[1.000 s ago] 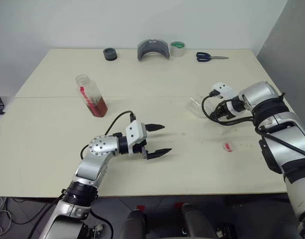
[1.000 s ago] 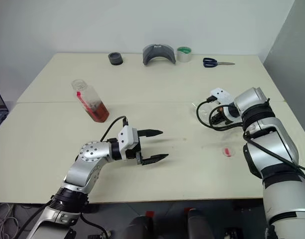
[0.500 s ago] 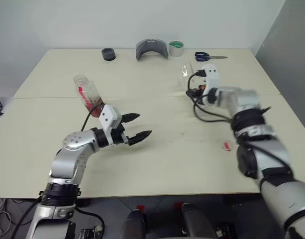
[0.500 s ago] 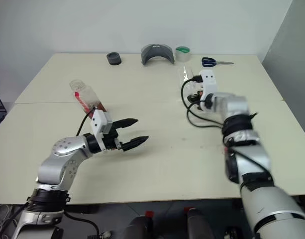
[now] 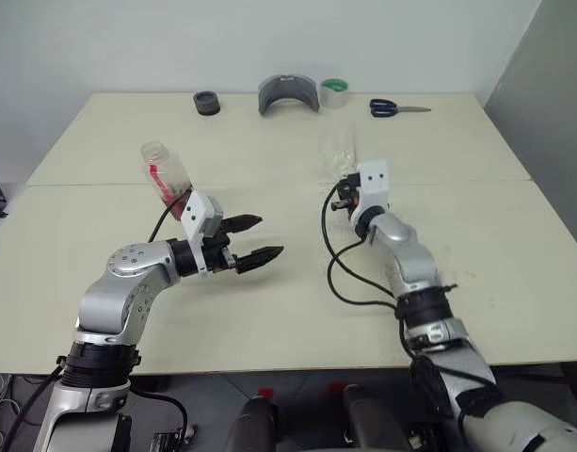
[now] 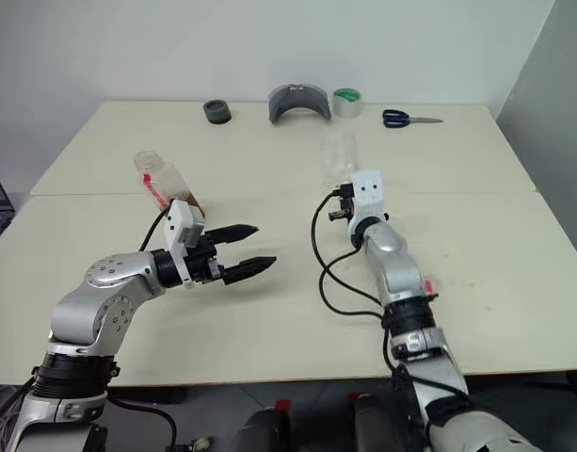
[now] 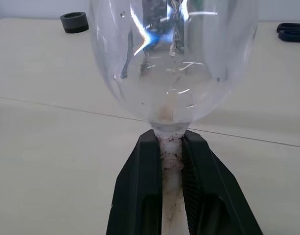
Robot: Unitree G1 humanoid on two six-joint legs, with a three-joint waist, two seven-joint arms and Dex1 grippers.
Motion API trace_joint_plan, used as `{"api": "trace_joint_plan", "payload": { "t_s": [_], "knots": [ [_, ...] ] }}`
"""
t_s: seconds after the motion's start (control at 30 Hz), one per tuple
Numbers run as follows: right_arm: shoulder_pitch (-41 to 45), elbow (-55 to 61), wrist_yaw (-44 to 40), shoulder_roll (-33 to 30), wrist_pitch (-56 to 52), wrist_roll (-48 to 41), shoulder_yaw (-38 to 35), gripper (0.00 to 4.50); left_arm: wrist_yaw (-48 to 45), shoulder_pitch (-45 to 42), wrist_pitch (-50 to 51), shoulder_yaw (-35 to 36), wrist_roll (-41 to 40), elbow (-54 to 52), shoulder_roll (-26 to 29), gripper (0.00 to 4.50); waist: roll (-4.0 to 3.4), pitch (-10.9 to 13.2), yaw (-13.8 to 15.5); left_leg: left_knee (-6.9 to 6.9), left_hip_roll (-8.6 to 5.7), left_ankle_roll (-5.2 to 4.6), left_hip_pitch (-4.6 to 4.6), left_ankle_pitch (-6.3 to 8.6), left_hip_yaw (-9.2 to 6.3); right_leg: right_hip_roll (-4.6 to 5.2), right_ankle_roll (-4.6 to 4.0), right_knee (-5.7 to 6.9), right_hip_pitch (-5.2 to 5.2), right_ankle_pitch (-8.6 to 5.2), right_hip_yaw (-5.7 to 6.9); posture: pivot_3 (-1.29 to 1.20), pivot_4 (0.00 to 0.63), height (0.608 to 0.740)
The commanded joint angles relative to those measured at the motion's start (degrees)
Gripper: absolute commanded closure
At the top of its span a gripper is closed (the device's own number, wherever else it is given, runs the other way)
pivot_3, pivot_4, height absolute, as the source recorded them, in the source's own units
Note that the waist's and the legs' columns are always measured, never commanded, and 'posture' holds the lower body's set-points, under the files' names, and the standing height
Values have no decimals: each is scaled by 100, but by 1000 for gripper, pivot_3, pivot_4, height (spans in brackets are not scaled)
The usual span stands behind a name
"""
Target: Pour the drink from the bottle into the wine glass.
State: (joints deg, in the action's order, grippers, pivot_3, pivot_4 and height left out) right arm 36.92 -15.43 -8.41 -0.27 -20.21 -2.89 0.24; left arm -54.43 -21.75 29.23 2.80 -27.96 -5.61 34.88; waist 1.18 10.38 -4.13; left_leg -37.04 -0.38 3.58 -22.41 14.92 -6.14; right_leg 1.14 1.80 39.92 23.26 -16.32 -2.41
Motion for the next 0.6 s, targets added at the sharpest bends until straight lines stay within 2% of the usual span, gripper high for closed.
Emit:
{"api": "trace_joint_plan", "payload": {
  "t_s": [0.03,0.23,0.5,0.6],
  "knots": [
    [-738,473,33,47,-568,27,221,4249,18,-22,-45,113,-44,-209,75,0,2,-12,2,2,-1,-1,7,0,3,0,-1,-1,-5,-1,-1,0,150,740],
    [-1222,1002,-29,51,-810,31,447,4252,10,-34,-108,98,15,-155,89,0,13,-25,-17,10,6,-2,62,2,14,-11,-6,-2,-42,-6,-11,0,150,740],
    [-1071,642,-675,24,840,-78,564,4256,325,140,-309,267,195,-165,89,0,17,-26,-68,16,11,-2,77,3,10,-14,-11,-8,-61,-11,-6,0,150,740],
    [-742,386,-1022,164,1708,-138,682,4256,636,487,-560,571,381,-275,175,0,15,-23,-106,19,15,-2,77,3,15,-17,-12,-7,-56,-11,-11,0,150,740]
  ]
}}
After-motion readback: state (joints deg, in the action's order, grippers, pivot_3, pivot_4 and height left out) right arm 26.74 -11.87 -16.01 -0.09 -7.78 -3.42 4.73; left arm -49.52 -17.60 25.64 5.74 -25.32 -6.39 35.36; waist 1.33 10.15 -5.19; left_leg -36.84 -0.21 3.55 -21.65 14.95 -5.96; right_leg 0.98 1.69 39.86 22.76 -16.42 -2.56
